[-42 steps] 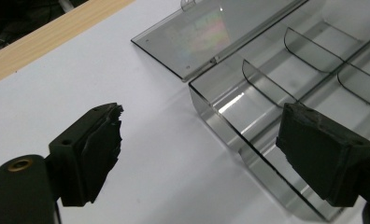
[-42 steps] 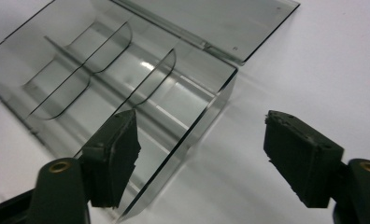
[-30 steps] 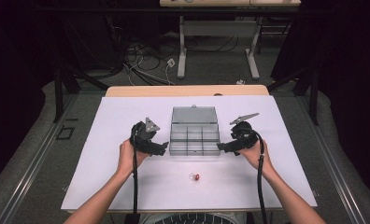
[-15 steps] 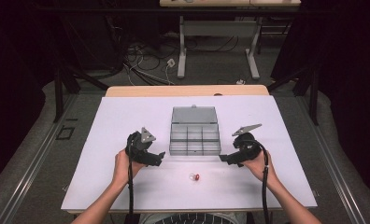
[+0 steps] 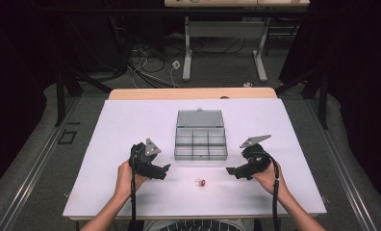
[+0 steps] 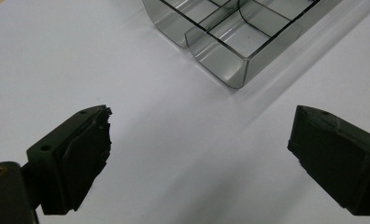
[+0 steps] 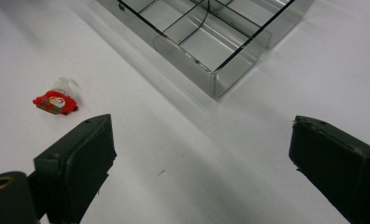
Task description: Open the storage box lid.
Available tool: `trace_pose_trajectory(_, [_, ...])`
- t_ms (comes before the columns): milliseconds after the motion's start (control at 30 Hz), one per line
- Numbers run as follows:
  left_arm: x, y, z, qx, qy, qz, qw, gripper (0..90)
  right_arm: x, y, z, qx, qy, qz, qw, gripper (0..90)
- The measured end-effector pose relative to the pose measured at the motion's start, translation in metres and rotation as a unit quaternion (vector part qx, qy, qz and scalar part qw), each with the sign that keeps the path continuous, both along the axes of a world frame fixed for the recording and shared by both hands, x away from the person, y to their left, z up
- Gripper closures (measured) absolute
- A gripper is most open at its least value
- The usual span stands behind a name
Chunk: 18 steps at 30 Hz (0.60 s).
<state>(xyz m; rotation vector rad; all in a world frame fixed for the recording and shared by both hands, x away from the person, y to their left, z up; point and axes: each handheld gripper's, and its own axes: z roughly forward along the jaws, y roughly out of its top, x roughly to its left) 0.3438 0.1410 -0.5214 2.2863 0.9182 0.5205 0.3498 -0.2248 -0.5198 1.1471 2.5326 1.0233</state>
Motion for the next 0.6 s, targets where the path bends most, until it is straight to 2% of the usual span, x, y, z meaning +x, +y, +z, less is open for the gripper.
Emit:
trace_pose_trajectory(67, [-0.001, 0.000, -0.001, -0.003, -0.002, -0.002, 1.0000, 5.5, -0.002, 0.000, 0.001, -0.002, 0.004, 0.005, 1.0000, 6.2])
trace_pose_trajectory(133, [-0.003, -0.001, 0.000, -0.005, -0.003, -0.005, 1.0000, 5.5, -0.003, 0.000, 0.000, 0.003, -0.001, 0.004, 1.0000, 6.0])
trace_pose_trajectory(167, [-0.003, -0.001, 0.000, -0.005, -0.003, -0.007, 1.0000, 5.5, -0.004, 0.000, -0.001, 0.014, -0.011, 0.004, 0.9998, 5.7])
trace_pose_trajectory(200, [-0.004, -0.001, 0.000, -0.004, -0.003, -0.010, 0.9999, 5.4, -0.005, -0.001, 0.001, 0.003, -0.002, 0.009, 1.0000, 5.5])
trace_pose_trajectory(267, [-0.005, -0.002, 0.000, -0.004, -0.005, -0.011, 0.9999, 5.2, -0.006, -0.001, 0.002, -0.001, 0.000, 0.010, 0.9999, 5.5])
trace_pose_trajectory(300, [-0.005, -0.002, -0.001, -0.003, -0.005, -0.012, 0.9999, 5.2, -0.006, -0.001, 0.000, 0.004, -0.004, 0.013, 0.9999, 5.5])
trace_pose_trajectory(333, [-0.006, -0.003, -0.001, -0.005, -0.003, -0.013, 0.9999, 5.2, -0.006, -0.002, 0.001, -0.002, -0.002, 0.017, 0.9999, 5.5])
trace_pose_trajectory(433, [-0.009, -0.003, -0.001, -0.002, 0.002, -0.018, 0.9998, 5.1, -0.008, -0.002, 0.001, -0.001, -0.001, 0.017, 0.9999, 5.2])
trace_pose_trajectory(467, [-0.009, -0.004, -0.002, -0.004, -0.003, -0.017, 0.9998, 5.1, -0.008, -0.002, 0.001, 0.004, -0.009, 0.015, 0.9998, 5.1])
trace_pose_trajectory(600, [-0.011, -0.005, -0.002, -0.003, -0.005, -0.020, 0.9998, 5.0, -0.010, -0.002, 0.002, 0.006, -0.012, 0.015, 0.9998, 5.0])
